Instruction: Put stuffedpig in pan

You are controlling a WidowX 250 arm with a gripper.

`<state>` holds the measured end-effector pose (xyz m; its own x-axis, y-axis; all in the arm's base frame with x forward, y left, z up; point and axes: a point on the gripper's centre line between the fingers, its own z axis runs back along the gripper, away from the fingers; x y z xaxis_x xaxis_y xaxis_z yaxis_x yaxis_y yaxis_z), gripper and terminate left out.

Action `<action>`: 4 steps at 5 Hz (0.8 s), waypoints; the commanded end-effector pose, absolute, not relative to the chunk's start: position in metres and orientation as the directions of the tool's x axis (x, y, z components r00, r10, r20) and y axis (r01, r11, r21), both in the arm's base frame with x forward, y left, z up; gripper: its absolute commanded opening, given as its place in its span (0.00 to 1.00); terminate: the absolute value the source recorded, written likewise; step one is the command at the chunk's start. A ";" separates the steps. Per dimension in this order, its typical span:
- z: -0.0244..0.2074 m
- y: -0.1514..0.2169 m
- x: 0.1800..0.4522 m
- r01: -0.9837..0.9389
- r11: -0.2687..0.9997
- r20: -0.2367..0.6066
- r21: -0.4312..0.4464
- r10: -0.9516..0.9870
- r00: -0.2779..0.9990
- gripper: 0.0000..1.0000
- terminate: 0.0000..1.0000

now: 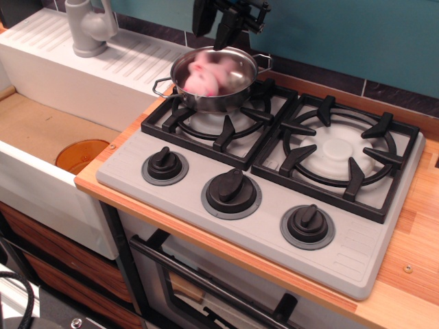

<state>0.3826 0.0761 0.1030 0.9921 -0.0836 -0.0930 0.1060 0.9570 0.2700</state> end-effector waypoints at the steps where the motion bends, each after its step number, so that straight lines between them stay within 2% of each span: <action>1: 0.134 0.069 0.384 0.057 0.964 0.065 0.258 -0.076 0.995 1.00 0.00; 3: 0.145 0.059 0.374 0.025 0.974 0.192 0.227 -0.070 0.979 1.00 0.00; 4: 0.152 0.054 0.371 0.009 0.971 0.229 0.240 -0.065 0.971 1.00 0.00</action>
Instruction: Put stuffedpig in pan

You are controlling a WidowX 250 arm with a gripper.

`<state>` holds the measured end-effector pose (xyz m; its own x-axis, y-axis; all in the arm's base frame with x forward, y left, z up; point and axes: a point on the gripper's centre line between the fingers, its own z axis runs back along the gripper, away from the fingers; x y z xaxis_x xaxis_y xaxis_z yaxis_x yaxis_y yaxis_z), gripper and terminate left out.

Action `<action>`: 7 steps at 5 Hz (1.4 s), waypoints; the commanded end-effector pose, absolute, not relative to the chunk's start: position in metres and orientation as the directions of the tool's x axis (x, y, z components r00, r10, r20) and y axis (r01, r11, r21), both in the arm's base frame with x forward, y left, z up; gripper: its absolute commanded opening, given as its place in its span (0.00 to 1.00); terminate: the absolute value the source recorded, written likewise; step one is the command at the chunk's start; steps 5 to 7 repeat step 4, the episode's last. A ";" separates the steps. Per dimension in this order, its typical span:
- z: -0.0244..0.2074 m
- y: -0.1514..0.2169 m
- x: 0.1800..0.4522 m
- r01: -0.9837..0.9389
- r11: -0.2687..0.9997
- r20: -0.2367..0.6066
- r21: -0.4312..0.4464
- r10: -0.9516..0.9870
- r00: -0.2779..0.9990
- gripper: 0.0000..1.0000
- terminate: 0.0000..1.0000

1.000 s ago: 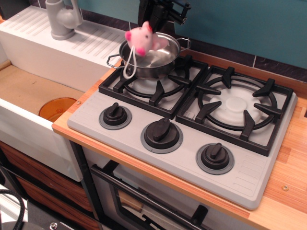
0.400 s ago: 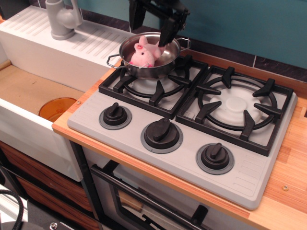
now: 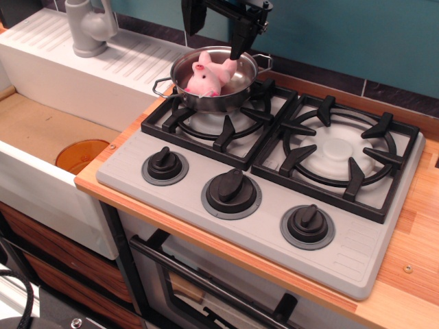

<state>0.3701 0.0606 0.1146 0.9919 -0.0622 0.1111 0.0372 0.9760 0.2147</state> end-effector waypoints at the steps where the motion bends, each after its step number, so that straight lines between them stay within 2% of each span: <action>1: 0.152 0.054 0.370 0.014 0.972 0.241 0.236 -0.073 0.968 1.00 0.00; 2: 0.154 0.055 0.371 0.043 0.974 0.226 0.223 -0.095 0.969 1.00 0.00; 3: 0.153 0.055 0.371 0.064 0.967 0.209 0.246 -0.118 0.971 1.00 0.00; 4: 0.149 0.055 0.370 0.070 0.966 0.205 0.247 -0.123 0.971 1.00 1.00; 7: 0.149 0.055 0.370 0.070 0.966 0.205 0.247 -0.123 0.971 1.00 1.00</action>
